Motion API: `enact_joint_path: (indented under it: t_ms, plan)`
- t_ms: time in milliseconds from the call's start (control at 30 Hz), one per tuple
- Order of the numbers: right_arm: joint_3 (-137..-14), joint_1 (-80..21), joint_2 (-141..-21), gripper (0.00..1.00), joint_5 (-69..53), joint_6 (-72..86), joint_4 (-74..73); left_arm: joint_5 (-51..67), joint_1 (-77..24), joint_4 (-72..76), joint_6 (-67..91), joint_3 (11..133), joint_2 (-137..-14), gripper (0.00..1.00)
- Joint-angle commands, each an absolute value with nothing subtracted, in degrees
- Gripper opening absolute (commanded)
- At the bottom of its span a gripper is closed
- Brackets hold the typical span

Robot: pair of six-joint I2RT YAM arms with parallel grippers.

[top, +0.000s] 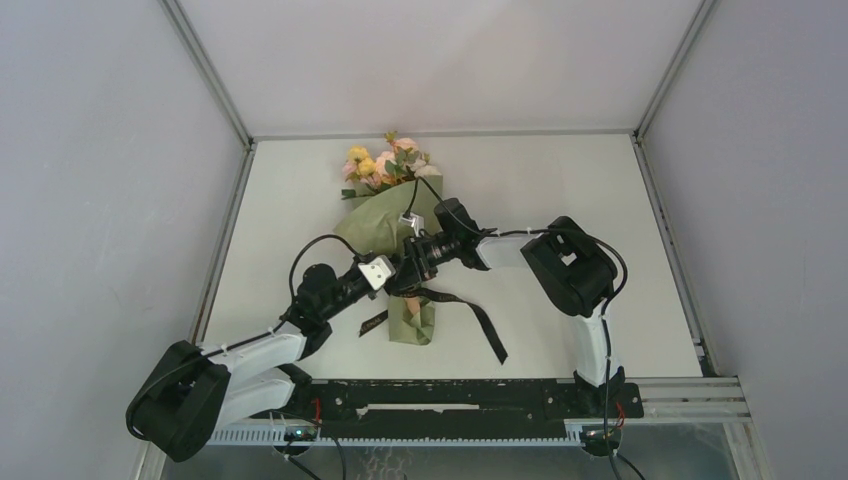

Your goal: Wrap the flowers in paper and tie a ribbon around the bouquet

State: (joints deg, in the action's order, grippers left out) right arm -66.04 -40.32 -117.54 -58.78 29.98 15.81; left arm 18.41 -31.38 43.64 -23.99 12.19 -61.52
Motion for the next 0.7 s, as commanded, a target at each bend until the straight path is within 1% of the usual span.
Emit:
enact_joint_path:
  t_ms: [0,133,200,300,600,667]
  plan:
    - [-66.23,-40.55,-115.03,0.51,-58.93,27.32,13.62,19.3,-31.55,46.08,-24.35,11.28,-61.53,0.0]
    - [-66.27,-40.35,-114.71,0.48,-58.61,27.54,13.95,19.47,-31.55,46.04,-24.22,11.18,-61.44,0.0]
    - [-66.29,-40.51,-114.74,0.43,-58.3,27.63,13.86,19.44,-31.5,46.05,-24.14,11.22,-61.43,0.0]
    - [-66.26,-40.44,-114.81,0.25,-57.79,27.68,12.76,19.29,-31.52,46.05,-24.26,11.27,-61.44,0.0]
    - [-66.22,-38.88,-113.66,0.0,-58.18,27.46,11.66,19.25,-31.49,45.91,-23.95,11.08,-61.02,0.0]
    - [-66.23,-38.81,-113.56,0.0,-58.71,27.53,11.71,19.22,-31.52,45.88,-23.85,10.99,-61.06,0.0]
